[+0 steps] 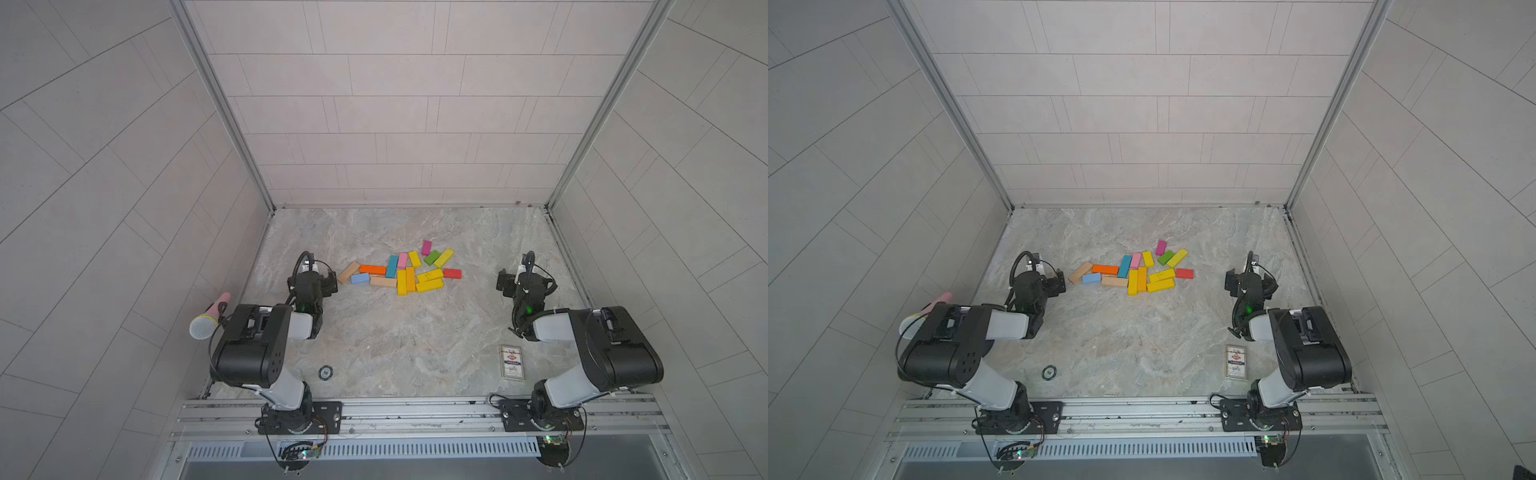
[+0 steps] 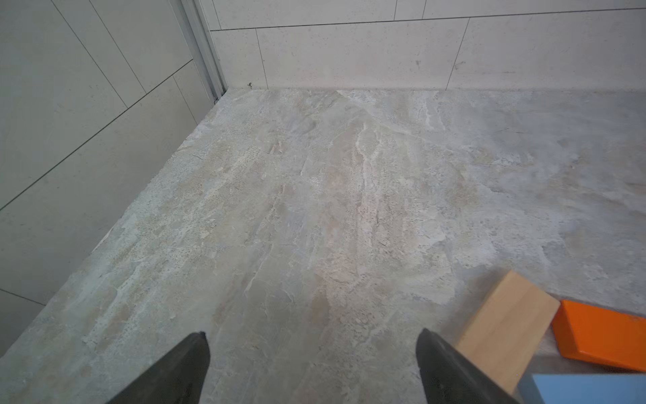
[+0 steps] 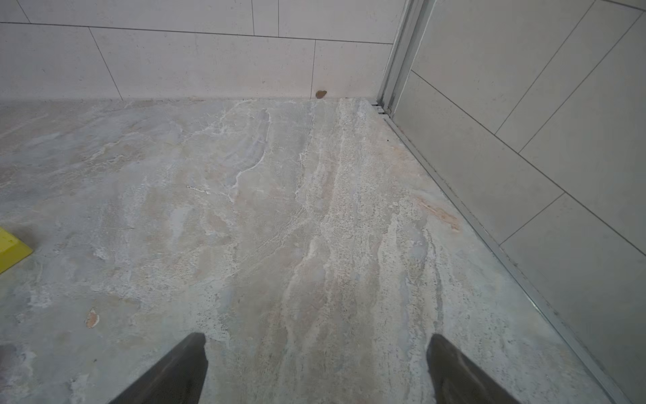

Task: Assemble the letter h with building blocks
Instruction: Pick up the building block from the center of the board.

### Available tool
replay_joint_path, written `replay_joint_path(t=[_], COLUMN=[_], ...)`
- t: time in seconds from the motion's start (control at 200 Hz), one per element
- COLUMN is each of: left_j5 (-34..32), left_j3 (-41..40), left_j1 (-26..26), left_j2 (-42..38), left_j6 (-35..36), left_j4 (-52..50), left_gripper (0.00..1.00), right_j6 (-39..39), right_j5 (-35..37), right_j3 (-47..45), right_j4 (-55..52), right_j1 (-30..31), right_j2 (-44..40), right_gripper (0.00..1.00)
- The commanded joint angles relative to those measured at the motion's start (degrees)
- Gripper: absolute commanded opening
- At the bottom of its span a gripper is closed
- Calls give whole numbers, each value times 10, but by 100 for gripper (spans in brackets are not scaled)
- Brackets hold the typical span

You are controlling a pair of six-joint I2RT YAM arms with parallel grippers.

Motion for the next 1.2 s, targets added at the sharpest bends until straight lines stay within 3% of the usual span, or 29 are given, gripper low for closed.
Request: replay_joint_path(t=[0.0, 0.961, 1.121, 1.196], left_j5=[-3, -2, -87, -98], left_j3=[8, 6, 1, 16], left_j1=[3, 3, 2, 2], left_j2=[-1, -3, -43, -65], left_j6=[11, 8, -24, -25], left_j4=[19, 19, -7, -50], left_gripper=[100, 100, 100, 100], right_j6=[-12, -11, -13, -20], right_j5=[9, 9, 17, 18], right_j3=[7, 10, 23, 12], right_j4=[9, 4, -41, 0], right_j1=[-2, -2, 2, 5], right_j2=[4, 4, -15, -6], right_gripper=[100, 100, 100, 100])
